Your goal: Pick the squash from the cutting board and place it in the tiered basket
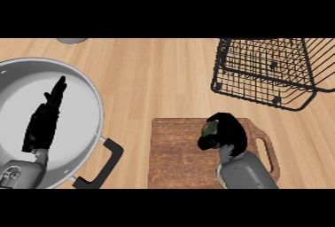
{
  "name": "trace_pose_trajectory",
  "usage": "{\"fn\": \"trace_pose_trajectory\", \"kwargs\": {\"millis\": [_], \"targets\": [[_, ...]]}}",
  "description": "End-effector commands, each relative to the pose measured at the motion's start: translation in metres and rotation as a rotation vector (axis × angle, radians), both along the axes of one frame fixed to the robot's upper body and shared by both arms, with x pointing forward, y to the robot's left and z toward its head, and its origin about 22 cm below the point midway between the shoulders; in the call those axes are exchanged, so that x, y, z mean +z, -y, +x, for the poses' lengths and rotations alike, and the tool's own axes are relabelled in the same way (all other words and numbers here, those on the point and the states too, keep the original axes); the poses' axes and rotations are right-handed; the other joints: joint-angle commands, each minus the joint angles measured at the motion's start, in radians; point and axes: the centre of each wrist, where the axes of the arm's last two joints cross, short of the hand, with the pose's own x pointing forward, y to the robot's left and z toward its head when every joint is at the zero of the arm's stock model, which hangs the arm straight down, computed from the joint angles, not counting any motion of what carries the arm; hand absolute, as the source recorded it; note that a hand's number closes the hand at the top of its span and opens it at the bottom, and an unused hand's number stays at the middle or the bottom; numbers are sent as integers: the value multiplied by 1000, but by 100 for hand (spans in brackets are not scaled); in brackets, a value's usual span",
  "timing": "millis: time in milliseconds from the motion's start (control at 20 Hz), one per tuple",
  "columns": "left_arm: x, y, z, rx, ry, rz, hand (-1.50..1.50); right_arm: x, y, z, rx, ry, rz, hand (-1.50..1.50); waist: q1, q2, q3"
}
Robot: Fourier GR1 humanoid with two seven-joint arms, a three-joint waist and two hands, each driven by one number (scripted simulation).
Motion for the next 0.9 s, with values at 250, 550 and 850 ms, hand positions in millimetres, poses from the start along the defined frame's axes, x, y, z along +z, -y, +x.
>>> {"fn": "trace_pose_trajectory", "kwargs": {"millis": [250,550,850], "targets": [[2,-3,4,9,-6,0,0,19,-14,-11,-176,10,114,150,-5,5,8],[9,23,8,-82,18,5,0,45,-87,38,224,177,-101,150,73,23,8],[7,22,14,-81,20,10,0,89,-123,49,182,491,-35,150,78,17,8]]}}
